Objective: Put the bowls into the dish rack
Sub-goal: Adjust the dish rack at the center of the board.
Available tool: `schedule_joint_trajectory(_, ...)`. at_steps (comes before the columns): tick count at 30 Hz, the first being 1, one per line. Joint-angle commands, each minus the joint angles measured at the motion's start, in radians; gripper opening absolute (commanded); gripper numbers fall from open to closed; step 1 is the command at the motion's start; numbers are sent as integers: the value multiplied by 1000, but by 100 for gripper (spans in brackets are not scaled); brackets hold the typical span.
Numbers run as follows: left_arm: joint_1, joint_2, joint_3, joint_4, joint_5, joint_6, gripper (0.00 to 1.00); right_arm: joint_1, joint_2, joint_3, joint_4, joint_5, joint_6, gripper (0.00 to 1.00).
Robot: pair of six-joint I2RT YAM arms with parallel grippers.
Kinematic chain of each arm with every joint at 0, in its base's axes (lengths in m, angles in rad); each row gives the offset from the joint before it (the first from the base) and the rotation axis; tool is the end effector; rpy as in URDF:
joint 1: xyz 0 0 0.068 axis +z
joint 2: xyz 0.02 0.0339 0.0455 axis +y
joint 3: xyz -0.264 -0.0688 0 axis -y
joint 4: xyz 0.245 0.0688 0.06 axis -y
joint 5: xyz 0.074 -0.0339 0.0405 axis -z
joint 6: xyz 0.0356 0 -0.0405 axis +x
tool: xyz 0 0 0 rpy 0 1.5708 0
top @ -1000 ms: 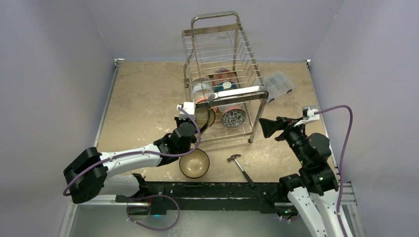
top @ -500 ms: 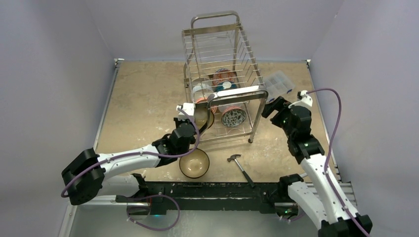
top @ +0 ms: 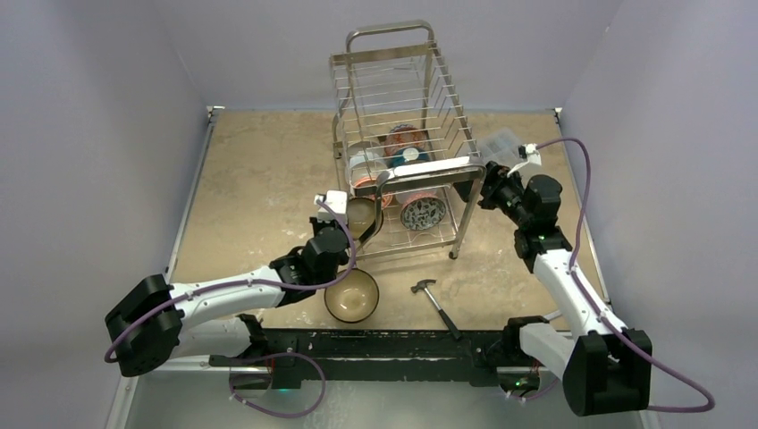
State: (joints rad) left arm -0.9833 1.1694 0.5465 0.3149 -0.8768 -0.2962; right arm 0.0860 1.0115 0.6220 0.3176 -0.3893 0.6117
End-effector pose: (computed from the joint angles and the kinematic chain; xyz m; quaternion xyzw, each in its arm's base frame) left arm 0.1575 -0.1871 0.2330 0.0103 0.7726 -0.0442 0.6333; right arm 0.2340 0.0337 0.2921 0.0594 0.7278 0.3615 0.5797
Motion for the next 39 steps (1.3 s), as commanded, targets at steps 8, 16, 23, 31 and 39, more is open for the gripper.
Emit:
schedule_joint_trajectory(8, -3, -51, -7, 89, -40, -15, 0, 4, -150, -140, 295, -551, -7, 83)
schedule_joint_trajectory(16, 0, -39, -6, 110, -38, -11, 0, 4, -196, -135, 53, -441, -163, 87)
schedule_joint_trajectory(23, 1, -7, 17, 143, 4, -20, 0, 5, 16, -121, 278, -500, -121, 85)
schedule_joint_trajectory(31, 1, -12, 1, 215, 39, 1, 0, 65, 133, -100, 444, -584, -53, 84)
schedule_joint_trajectory(39, 0, -42, -63, 365, 135, 41, 0, 162, 217, -73, 563, -579, 16, 84)
